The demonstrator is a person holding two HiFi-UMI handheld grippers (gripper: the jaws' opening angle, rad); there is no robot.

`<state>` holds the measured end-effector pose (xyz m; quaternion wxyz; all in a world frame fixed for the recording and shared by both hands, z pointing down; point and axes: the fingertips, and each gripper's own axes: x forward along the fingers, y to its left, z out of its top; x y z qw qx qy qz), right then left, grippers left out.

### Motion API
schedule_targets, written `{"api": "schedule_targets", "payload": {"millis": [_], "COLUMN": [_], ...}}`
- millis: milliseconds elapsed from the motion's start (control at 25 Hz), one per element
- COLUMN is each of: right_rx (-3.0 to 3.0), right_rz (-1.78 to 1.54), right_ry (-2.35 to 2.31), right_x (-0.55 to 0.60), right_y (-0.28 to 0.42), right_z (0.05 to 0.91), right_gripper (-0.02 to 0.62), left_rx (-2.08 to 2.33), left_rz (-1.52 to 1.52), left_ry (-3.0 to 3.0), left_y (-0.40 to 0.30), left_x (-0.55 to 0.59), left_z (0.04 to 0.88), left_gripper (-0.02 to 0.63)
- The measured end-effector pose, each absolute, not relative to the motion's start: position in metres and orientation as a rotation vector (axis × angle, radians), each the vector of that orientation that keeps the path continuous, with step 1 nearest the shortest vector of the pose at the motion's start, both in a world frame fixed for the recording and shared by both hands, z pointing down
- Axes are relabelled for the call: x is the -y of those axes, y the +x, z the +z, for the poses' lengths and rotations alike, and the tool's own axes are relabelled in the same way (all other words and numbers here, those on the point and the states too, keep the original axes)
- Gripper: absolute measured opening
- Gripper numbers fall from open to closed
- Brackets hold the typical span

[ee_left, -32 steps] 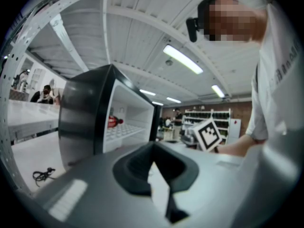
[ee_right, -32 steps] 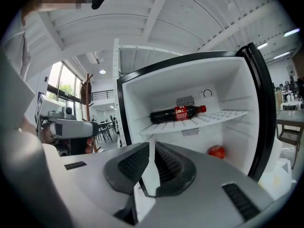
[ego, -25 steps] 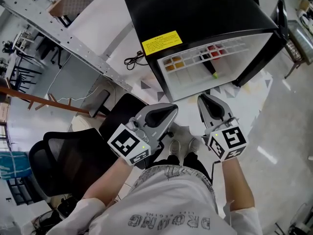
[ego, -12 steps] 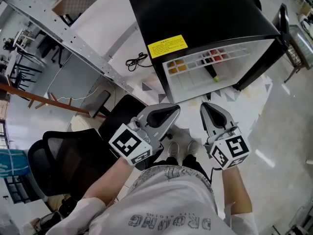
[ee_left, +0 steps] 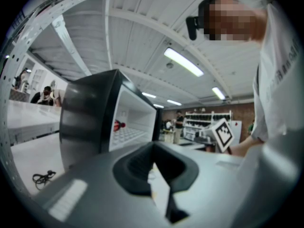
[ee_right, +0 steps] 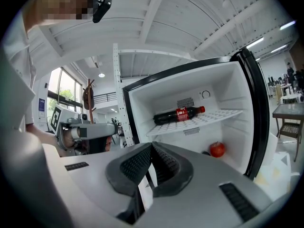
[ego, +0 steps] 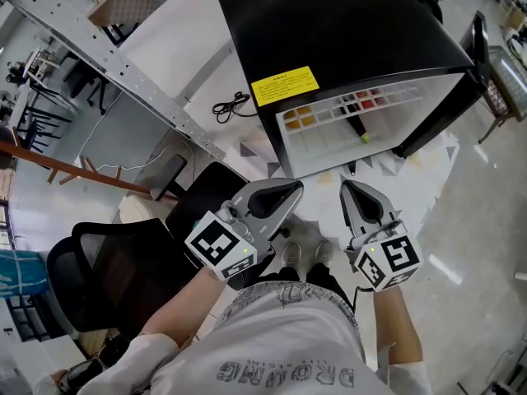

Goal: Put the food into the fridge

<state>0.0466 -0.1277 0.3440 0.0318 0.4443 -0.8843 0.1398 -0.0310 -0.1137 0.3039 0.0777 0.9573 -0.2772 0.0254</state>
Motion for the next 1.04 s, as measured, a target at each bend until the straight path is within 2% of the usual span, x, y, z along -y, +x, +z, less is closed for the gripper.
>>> {"api": "schedule_targets", "payload": {"millis": [1040], "right_rx": [2.711], "right_rz": [0.432], "right_ry": [1.359], "right_x": [0.1339], "right_y": [0.0518], "right_z": [0.3473], "right_gripper": [0.003], "left_rx": [0.838], "left_rz": [0.079], "left_ry": [2.860], "left_y": [-0.0300], "left_x": [0.1186], "left_z": [0.3063], "left_gripper": [0.006]}}
